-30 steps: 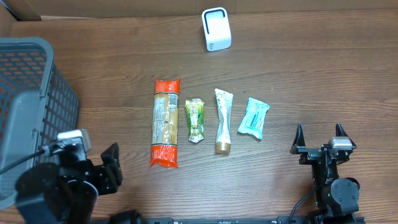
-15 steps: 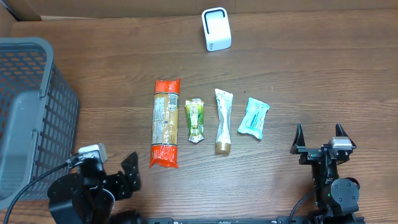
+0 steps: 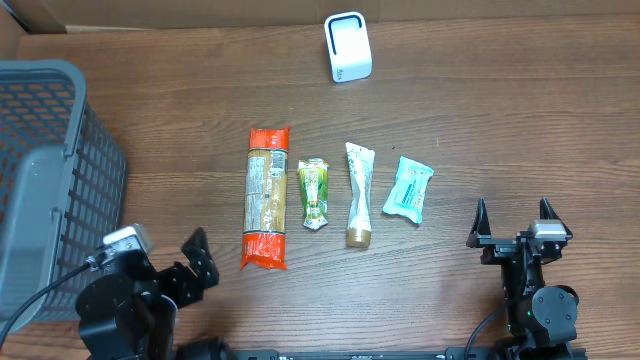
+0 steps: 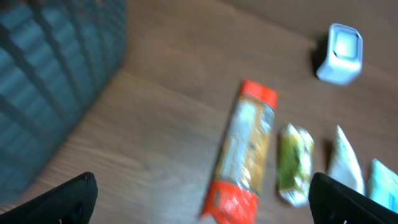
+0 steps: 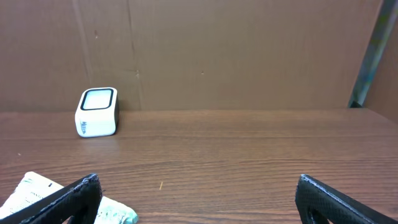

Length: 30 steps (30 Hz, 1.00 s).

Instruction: Scan the item barcode

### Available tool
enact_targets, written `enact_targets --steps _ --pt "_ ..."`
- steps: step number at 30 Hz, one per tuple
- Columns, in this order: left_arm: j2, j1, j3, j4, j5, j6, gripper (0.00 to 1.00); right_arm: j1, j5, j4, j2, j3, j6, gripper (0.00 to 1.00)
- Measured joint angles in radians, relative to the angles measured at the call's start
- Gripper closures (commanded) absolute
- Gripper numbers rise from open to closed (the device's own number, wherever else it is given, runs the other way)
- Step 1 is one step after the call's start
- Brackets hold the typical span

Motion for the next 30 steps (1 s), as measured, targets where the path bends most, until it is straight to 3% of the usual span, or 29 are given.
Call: enact_targets --steps 10,17,30 --pt "-0.005 0.000 -0.183 0.206 -0.092 0.000 0.00 0.000 0.000 0.001 0.000 0.000 0.000 0.00" --pt "-0.035 0.000 -0.338 0.482 -0.025 0.001 0.00 0.000 0.000 0.000 0.000 0.000 0.000 0.00" --pt "-0.072 0.000 -0.601 0.839 0.004 0.031 0.00 0.000 0.000 0.000 0.000 0.000 0.000 0.00"
